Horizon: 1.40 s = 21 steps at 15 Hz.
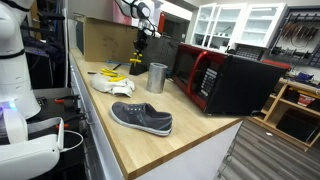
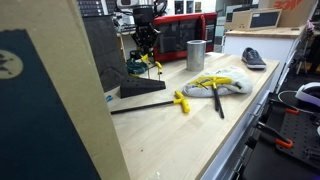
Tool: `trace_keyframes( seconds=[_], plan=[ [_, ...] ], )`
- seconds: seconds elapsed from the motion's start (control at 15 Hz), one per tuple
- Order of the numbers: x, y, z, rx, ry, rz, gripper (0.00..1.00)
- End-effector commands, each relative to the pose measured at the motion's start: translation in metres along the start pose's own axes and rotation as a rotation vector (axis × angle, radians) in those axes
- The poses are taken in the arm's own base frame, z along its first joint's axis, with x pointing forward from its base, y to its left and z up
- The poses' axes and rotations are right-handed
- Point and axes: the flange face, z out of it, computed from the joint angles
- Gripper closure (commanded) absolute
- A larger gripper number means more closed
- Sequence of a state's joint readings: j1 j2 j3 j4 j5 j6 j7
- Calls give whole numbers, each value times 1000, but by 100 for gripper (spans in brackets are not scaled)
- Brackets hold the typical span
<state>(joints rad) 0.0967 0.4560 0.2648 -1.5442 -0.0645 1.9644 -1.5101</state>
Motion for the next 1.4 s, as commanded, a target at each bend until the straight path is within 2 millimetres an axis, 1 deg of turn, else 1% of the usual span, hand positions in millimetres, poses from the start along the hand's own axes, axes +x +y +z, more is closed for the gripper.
trace_keyframes(
  seconds=[0.0, 0.27, 0.4, 0.73, 1.33],
  plan=[
    [5, 5, 2, -13, 9, -109, 96],
    [13, 9, 8, -8, 8, -190, 96],
    [15, 9, 7, -7, -9, -212, 96],
    [14, 10, 6, -11, -41, -250, 96],
    [9, 7, 7, -10, -9, -256, 96]
  ],
)
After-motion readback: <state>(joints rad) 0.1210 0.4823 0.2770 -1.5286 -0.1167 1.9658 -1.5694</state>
